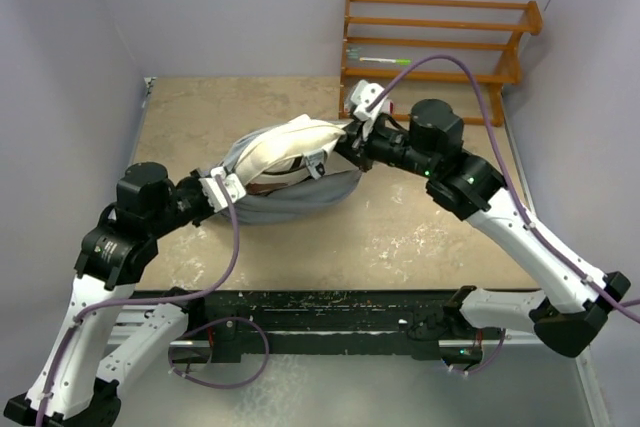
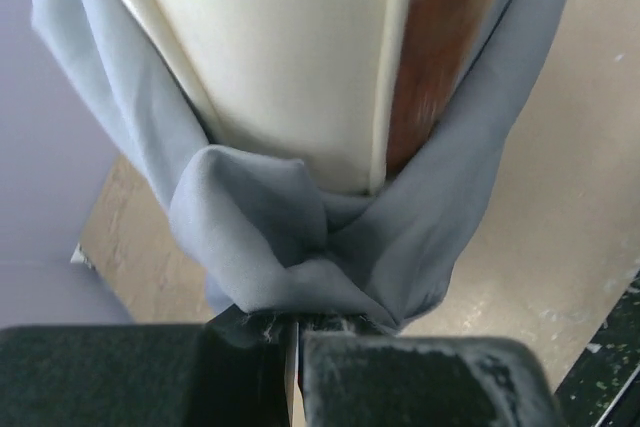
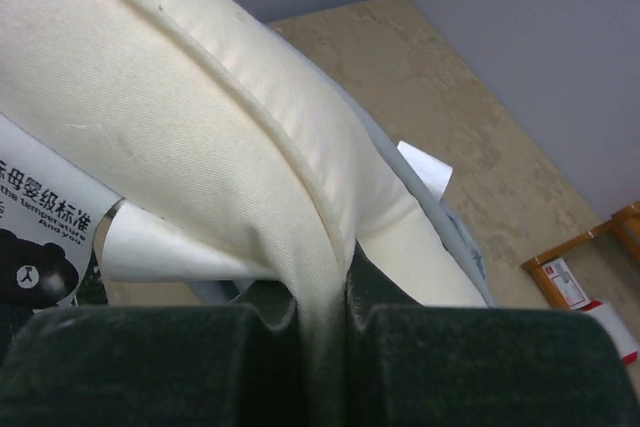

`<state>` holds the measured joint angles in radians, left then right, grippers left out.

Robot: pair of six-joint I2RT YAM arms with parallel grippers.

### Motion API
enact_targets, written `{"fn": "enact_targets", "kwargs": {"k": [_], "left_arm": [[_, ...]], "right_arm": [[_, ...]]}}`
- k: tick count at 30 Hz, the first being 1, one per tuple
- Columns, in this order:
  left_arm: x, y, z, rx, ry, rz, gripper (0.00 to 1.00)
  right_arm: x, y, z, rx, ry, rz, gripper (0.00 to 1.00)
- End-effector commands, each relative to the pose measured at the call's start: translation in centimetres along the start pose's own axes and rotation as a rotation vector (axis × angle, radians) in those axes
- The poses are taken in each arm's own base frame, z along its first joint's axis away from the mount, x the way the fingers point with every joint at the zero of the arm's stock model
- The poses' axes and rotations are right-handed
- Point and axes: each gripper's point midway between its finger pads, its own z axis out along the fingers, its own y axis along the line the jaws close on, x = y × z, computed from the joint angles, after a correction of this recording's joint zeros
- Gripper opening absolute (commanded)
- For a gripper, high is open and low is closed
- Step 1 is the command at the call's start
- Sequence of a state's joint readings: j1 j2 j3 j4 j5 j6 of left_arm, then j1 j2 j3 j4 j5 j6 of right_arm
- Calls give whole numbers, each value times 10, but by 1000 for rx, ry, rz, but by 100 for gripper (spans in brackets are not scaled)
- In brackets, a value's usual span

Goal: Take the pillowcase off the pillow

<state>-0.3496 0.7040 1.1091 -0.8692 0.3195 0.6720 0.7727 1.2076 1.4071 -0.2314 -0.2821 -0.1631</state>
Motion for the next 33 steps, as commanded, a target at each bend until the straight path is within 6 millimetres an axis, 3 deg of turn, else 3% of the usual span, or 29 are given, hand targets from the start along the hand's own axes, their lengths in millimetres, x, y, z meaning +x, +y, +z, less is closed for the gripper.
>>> {"fn": "enact_targets", "kwargs": {"k": [1,6,9,11,12,14,16,22,28,33], "left_arm": [[28,19,4,-132,99,46,0],[66,14,10,-177,197,41,0],[78,8,16,-183,208,21,0],[82,5,18,-176,214,12,20],[84,3,19,-164,218,9,34],[87,-7,20,-118,223,-11,73],[89,-11,20,-92,226,-31,99],[68,2,10,-109,176,-42,99],[91,43,11,-236,195,-47,99],[115,75,10,-116,134,-320,99]], "right_arm": [[-134,-10,-64,33,-496,-20,0],[-145,-18,-92,50,-588,21,0],[-156,-28,-110,90,-647,44,0],[-166,-36,-124,130,-693,58,0],[-171,-40,-131,153,-713,64,0],[-181,-47,-143,186,-756,79,0],[-190,-46,-151,177,-784,79,0],[-197,-40,-153,137,-787,65,0],[-207,-30,-159,92,-793,35,0],[-201,-28,-159,85,-785,53,0]]}}
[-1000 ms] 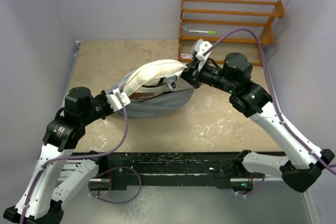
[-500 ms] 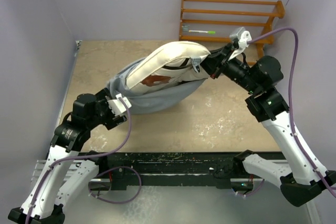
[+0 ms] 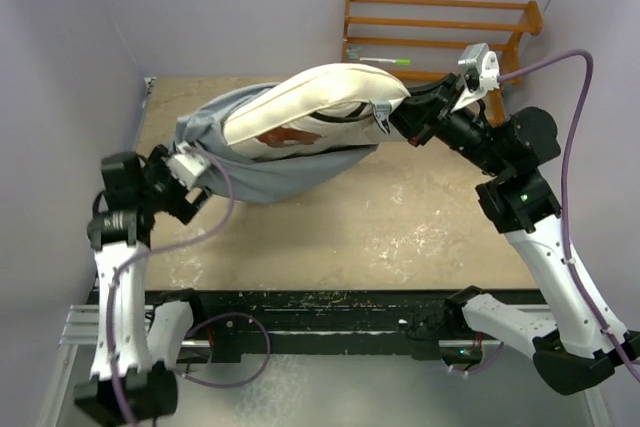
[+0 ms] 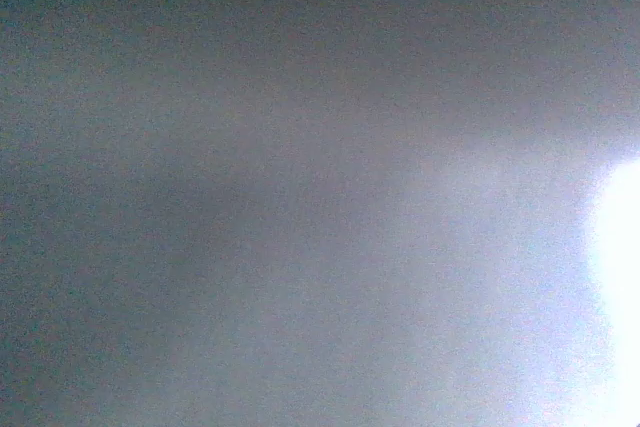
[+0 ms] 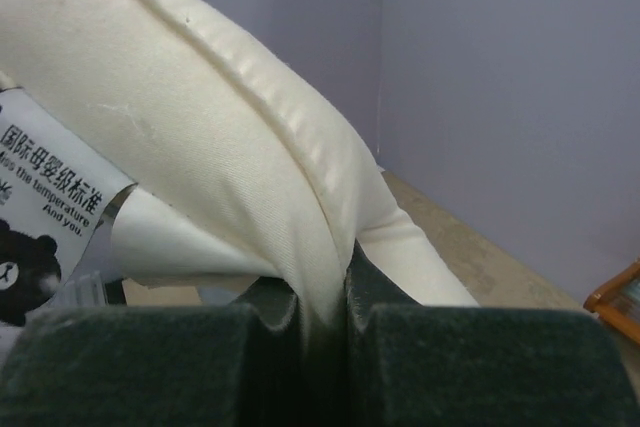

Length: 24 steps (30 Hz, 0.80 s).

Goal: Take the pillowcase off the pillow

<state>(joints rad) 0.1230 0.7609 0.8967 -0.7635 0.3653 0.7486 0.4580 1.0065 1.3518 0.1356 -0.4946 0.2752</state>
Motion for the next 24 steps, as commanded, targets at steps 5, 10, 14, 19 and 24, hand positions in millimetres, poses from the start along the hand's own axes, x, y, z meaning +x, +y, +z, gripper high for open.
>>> {"fn": "enact_targets", "kwargs": {"k": [5,10,14,19,24], "left_arm": [[-10,6,9,342,-192,-119,99],[12,2,22,316,-169,-35,99],[22,4,33,317,-158,-32,91],[34,12,43,317,-138,-58,47],[31,38,41,209,-170,-156,0]], "right_arm": [[-101,44,-15,-141,-309,-68,0],[-106,51,-14,-195,-324,-18,0],[-108,54,-14,-214,-332,3,0],[-114,49,-15,-178,-333,-4,0],[-119,34,-13,-85,-322,2,0]]}}
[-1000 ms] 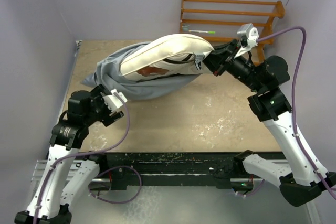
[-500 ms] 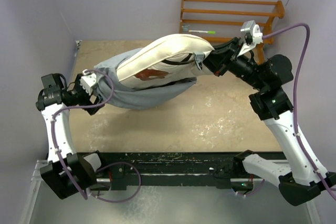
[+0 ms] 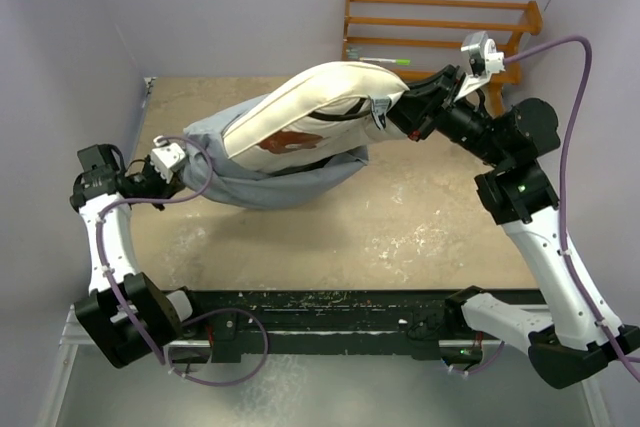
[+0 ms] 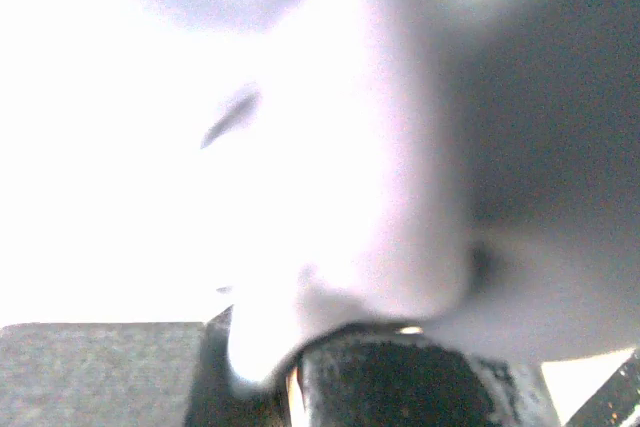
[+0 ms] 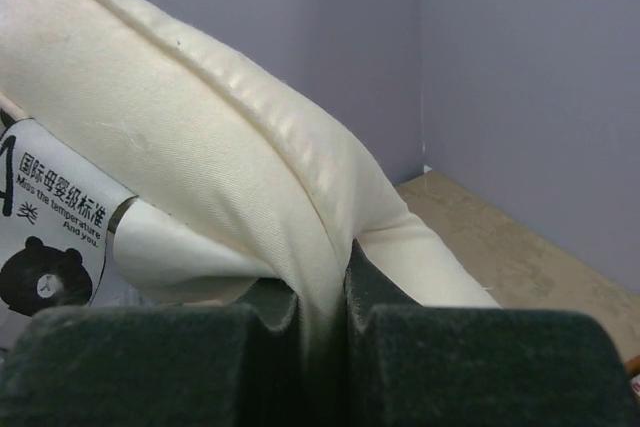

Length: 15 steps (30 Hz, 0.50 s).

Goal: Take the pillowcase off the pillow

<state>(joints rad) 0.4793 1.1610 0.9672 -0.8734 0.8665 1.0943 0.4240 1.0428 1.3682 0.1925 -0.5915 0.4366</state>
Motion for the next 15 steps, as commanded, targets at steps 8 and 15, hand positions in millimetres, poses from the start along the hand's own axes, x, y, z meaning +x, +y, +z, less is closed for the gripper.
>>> {"fn": "enact_targets", "kwargs": {"k": [8,15], "left_arm": [[28,73,-34,-300,-7,-185,0],[70,99,-62,-412,59,-251,0]], "right_arm": [[-119,21,-35,147,-336,-171,0],[-119,12,-50,246,-319,-201,0]]}}
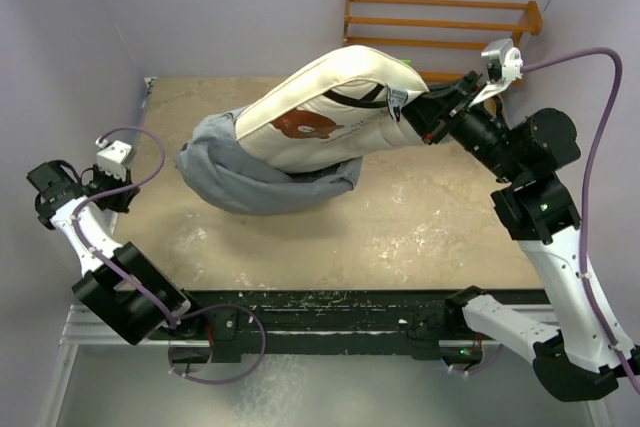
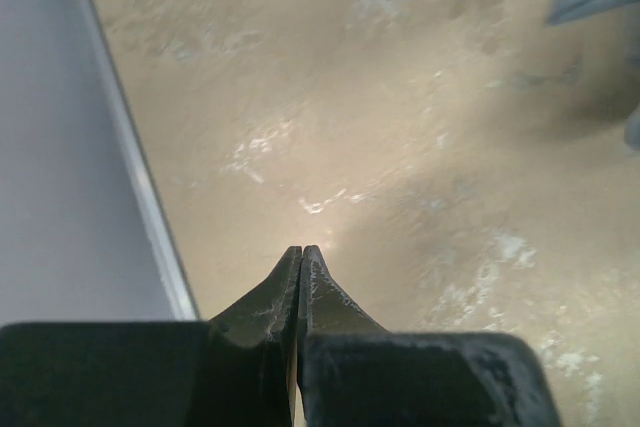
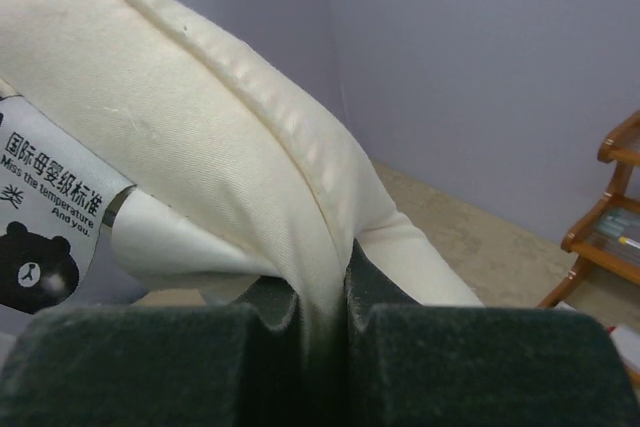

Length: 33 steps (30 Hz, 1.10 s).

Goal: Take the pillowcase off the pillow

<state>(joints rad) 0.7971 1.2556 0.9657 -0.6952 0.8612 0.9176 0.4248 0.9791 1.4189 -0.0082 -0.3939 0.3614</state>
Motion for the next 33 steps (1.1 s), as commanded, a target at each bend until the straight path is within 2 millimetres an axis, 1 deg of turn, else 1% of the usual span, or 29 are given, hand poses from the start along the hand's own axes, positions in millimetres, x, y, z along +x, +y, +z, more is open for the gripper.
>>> {"fn": "enact_targets", "kwargs": {"k": [1,2,3,4,5,7,8,9,10,12,14,15,16,17,18,19,21,23,24,25,26,27,28,30,31,32,33], "left_arm": [[10,39,-4,-156,55,53,0],[18,45,-5,-186,88,64,0],[25,42,-8,-174,105,73,0],[23,33,-12,-128,81,83,0],[13,16,-15,-50,19,86,26],[-7,-23,-26,90,-62,112,83],[-19,-44,-33,153,-106,138,98],[-34,-61,-40,202,-162,160,99],[-48,-79,-48,240,-215,192,99],[-71,-107,-58,298,-294,251,99],[-88,-126,-58,347,-331,290,99],[-94,-131,-55,362,-338,300,99],[-98,-133,-52,364,-338,275,99],[-101,-132,-48,350,-345,290,99],[-106,-124,-43,312,-355,337,99],[-104,-121,-39,292,-344,352,99],[-89,-114,-30,281,-294,374,99],[-70,-107,-20,309,-218,339,89],[-63,-101,-16,316,-182,305,79],[-58,-94,-12,320,-163,261,60],[-56,-85,-12,312,-169,221,48],[-57,-76,-15,294,-194,191,15],[-61,-65,-16,263,-214,154,1],[-59,-42,-14,168,-195,124,0],[-57,-31,-13,109,-179,142,0],[-51,-18,-12,30,-152,165,0],[-48,1,-12,-79,-129,193,0]], "right_arm": [[-113,19,-36,67,-350,-136,0],[-117,21,-40,72,-363,-137,0],[-121,24,-42,61,-375,-138,0],[-121,29,-42,35,-373,-137,0],[-120,34,-40,6,-365,-131,0],[-113,40,-33,-49,-339,-101,0],[-110,44,-29,-83,-337,-87,0],[-107,49,-27,-124,-333,-74,0],[-105,55,-25,-165,-335,-64,0],[-104,71,-26,-267,-336,-58,0],[-104,86,-26,-360,-327,-46,0],[-104,91,-25,-394,-315,-37,0],[-105,96,-24,-426,-309,-30,0],[-105,99,-24,-449,-306,-27,0],[-106,101,-23,-464,-303,-20,0],[-108,102,-23,-468,-304,-17,0],[-113,100,-22,-449,-315,-23,0],[-116,97,-22,-419,-321,-36,0],[-118,95,-22,-399,-324,-46,0],[-120,89,-20,-362,-323,-51,0],[-121,82,-19,-317,-325,-59,0],[-124,73,-17,-260,-332,-63,0],[-127,64,-17,-203,-340,-65,0],[-133,51,-20,-113,-372,-72,0],[-137,47,-23,-84,-387,-77,0],[-140,43,-25,-53,-403,-78,0],[-143,40,-28,-29,-417,-80,0]]}}
